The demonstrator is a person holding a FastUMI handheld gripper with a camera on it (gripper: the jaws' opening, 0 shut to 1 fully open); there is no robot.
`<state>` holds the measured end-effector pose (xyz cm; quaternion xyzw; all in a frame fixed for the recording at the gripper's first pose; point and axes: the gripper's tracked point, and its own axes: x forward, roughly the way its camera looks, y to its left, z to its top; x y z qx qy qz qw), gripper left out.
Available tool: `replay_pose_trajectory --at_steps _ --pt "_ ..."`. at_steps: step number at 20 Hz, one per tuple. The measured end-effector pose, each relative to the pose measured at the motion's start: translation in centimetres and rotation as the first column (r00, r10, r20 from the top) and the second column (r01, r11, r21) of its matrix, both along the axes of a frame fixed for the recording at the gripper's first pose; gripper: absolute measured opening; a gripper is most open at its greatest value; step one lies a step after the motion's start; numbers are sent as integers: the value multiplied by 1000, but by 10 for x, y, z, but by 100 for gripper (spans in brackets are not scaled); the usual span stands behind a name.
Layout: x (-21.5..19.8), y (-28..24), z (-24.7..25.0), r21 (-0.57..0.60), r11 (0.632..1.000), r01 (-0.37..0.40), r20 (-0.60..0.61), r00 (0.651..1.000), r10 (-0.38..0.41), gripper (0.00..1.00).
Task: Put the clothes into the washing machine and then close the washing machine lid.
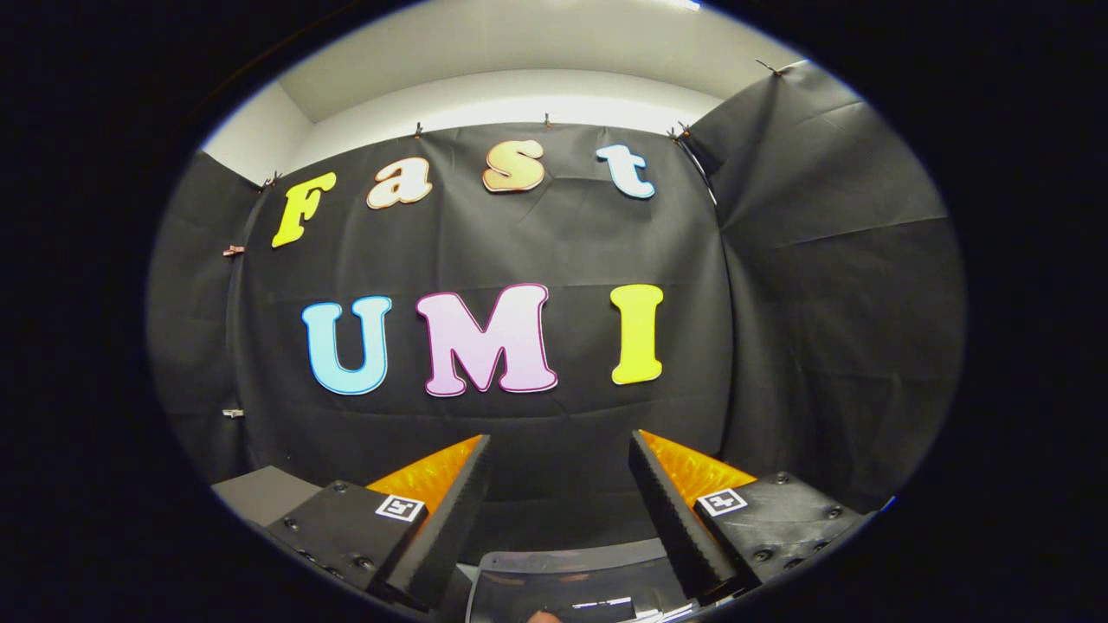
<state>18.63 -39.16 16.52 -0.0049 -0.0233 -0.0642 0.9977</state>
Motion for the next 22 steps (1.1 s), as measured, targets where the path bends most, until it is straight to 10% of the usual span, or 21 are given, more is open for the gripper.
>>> replay_pose_trajectory --at_steps 22 --pt "-7 5 5 -56 998 -19 6 1000 20 98"
